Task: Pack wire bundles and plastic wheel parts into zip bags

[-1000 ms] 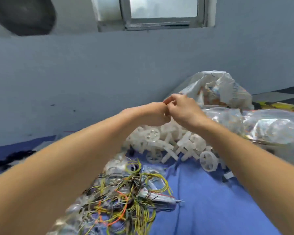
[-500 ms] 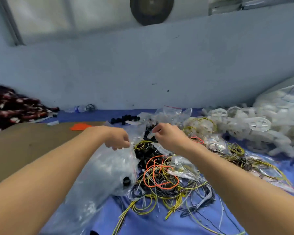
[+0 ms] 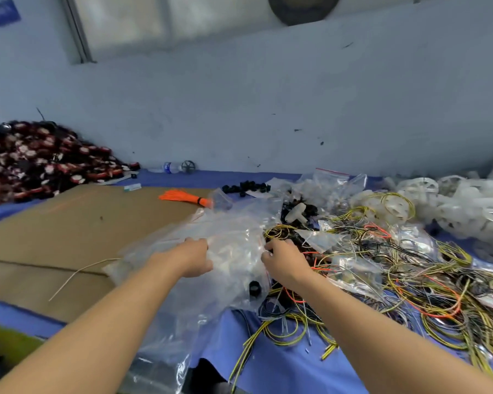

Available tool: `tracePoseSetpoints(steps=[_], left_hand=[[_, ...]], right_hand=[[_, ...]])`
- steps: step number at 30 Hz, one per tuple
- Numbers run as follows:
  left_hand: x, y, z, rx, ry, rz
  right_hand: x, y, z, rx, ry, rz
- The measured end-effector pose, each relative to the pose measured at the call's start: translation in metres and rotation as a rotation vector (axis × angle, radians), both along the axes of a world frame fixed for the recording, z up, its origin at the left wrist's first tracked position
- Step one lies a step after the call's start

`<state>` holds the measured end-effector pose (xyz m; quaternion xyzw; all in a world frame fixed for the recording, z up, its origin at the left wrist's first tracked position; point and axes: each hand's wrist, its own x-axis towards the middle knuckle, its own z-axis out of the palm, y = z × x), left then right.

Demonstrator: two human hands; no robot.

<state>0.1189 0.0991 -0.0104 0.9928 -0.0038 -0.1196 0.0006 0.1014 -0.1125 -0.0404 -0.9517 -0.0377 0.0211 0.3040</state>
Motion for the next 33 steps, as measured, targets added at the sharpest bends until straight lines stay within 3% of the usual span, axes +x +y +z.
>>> tracePoseSetpoints(steps=[4,8,14,20,27,33], left_hand=[[-0.006,0.025,-0.008,-0.054,-0.085,0.07],[-0.014,0.055,-0.016,-0.144,-0.132,0.193],[-0.044,0.036,-0.055,-0.388,-0.286,0.138],[-0.057,0.018,-0.094,-0.591,-0.444,0.149],[-0.043,0.03,-0.109,-0.503,-0.519,0.146],[-0.022,0.036,-0.102,-0.415,-0.457,0.194]], right_hand=[[-0.012,0.024,0.008,-0.009,-0.133,0.11],[-0.019,0.051,0.005,-0.021,-0.007,0.133],[-0.009,0.057,-0.007,0.266,0.13,-0.147],[0.007,0.06,-0.011,0.555,0.118,-0.153],[0.016,0.041,-0.004,0.391,-0.111,-0.324],[0.026,-0.031,0.009,0.378,-0.193,-0.479]])
